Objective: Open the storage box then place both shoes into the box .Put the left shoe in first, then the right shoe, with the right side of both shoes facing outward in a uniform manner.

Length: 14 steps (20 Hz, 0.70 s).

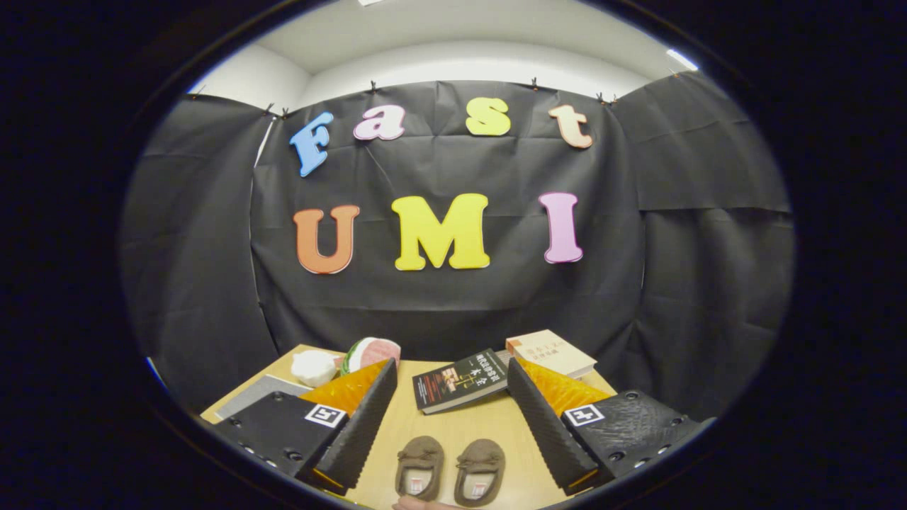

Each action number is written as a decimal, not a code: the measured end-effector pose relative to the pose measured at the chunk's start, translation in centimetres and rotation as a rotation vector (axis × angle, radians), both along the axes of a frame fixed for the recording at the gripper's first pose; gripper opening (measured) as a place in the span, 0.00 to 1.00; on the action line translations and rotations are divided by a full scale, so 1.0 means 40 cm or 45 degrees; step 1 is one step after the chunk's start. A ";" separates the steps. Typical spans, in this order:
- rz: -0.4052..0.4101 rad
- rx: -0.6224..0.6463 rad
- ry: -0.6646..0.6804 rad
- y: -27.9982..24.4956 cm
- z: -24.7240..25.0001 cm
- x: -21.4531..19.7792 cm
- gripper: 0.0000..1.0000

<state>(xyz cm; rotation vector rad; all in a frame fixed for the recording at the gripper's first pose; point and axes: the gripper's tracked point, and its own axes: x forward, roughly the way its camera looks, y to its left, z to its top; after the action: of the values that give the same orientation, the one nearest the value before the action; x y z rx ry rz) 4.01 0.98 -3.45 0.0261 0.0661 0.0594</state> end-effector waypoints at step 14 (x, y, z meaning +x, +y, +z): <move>0.505 0.091 0.548 0.412 -0.370 0.139 0.96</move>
<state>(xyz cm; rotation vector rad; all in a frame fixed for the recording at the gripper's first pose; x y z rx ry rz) 9.58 17.45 -18.26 0.0971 0.4993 0.4525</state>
